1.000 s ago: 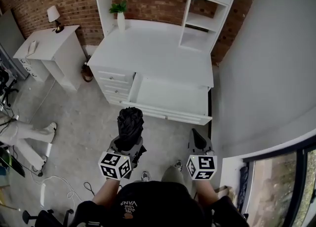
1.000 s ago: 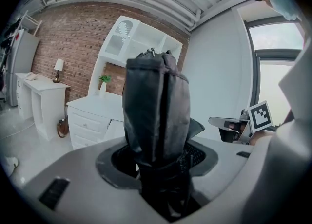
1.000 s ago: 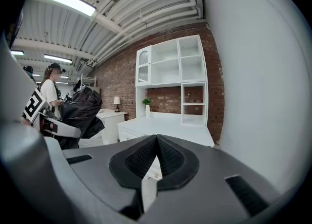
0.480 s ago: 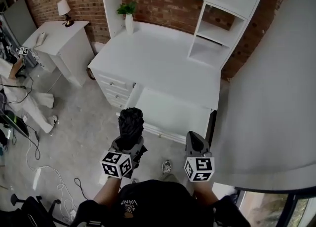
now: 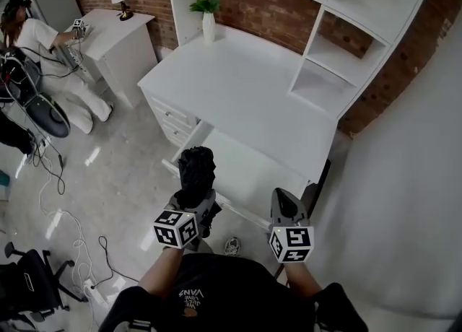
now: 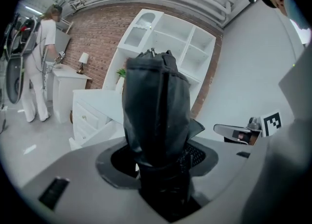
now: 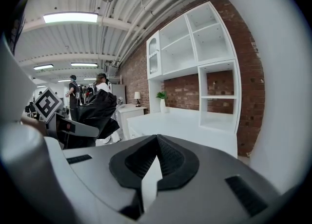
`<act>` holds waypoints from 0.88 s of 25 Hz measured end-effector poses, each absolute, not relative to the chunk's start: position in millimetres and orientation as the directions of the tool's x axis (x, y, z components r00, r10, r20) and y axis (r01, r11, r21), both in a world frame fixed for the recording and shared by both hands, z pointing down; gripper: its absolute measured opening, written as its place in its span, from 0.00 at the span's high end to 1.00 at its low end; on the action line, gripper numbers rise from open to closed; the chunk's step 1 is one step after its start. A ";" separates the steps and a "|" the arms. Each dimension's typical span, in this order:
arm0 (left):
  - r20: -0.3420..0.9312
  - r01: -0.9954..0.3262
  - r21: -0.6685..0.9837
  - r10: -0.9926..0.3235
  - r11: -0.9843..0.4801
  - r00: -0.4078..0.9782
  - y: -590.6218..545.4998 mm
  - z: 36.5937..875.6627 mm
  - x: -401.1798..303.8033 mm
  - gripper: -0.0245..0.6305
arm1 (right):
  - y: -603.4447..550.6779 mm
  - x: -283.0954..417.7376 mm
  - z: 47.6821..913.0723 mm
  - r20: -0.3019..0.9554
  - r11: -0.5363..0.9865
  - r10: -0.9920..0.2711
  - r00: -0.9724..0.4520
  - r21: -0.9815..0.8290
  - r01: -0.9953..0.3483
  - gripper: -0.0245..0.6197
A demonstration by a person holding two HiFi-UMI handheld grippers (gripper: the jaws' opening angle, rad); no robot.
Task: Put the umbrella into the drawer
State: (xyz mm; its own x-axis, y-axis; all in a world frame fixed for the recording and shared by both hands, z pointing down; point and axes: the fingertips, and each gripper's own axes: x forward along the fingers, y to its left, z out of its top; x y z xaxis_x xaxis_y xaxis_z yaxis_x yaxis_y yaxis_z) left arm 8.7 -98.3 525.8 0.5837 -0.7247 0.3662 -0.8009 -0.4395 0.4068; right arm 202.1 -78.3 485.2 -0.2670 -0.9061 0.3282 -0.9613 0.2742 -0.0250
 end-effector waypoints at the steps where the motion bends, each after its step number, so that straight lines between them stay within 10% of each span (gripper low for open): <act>1: 0.366 -0.803 0.418 -0.731 -0.424 0.576 -102.1 527.9 13.0 0.61 | -81.6 205.4 486.7 0.330 0.285 -0.902 -0.277 -0.026 -0.958 0.96; 22: 0.419 -0.758 0.624 -0.737 -0.190 0.530 -229.0 601.6 34.0 0.61 | -135.8 220.9 503.4 0.387 0.267 -0.885 -0.258 -0.031 -0.963 0.96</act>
State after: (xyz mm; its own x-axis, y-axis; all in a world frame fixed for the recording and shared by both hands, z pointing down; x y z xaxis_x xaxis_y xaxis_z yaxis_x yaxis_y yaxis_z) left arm 34.0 -229.0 601.6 0.5297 -0.7375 0.4190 -0.7581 -0.1901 0.6238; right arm 220.9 -135.8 503.4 -0.2581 -0.8853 0.3868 -0.9631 0.2672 -0.0312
